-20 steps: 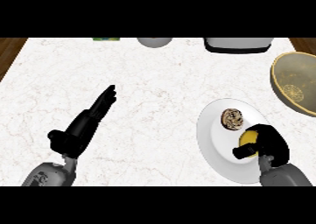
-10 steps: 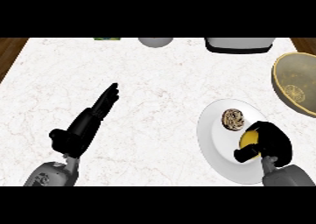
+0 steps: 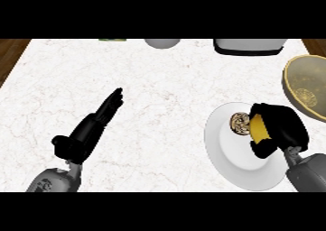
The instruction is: Pick the lemon from the plate and place it in the bowl
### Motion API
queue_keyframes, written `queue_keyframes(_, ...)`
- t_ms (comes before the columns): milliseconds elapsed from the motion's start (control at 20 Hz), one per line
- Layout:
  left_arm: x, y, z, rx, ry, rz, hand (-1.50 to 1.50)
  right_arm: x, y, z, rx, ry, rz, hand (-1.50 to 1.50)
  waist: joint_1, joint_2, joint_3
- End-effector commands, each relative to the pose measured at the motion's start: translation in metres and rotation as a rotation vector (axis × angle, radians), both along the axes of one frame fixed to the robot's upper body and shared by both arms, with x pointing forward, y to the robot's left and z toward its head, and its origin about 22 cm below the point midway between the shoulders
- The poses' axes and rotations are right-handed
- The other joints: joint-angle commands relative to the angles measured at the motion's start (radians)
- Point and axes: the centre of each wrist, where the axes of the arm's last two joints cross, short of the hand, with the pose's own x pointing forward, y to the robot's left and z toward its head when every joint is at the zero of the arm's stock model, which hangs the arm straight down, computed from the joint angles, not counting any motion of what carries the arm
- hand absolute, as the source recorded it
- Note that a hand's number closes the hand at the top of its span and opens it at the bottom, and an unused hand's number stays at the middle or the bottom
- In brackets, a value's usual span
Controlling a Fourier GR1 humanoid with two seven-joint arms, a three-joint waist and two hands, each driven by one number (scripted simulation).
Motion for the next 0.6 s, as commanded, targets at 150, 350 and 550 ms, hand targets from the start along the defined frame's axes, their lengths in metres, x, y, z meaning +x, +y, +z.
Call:
queue_keyframes(150, 0.0, 0.005, 0.001, 0.008, 0.008, 0.034, 0.0, 0.013, -0.01, 0.075, 0.172, -0.369, 0.062, 1.5, -0.029, -0.007, 0.0)
queue_keyframes(350, 0.0, -0.004, 0.01, 0.004, -0.002, 0.018, 0.0, 0.019, -0.02, 0.108, 0.346, -0.48, 0.011, 1.5, -0.023, -0.006, 0.0)
queue_keyframes(550, -0.012, -0.006, 0.004, 0.008, 0.012, 0.005, 0.0, 0.033, -0.054, 0.112, 0.401, -0.482, -0.075, 1.5, -0.013, -0.003, 0.0)
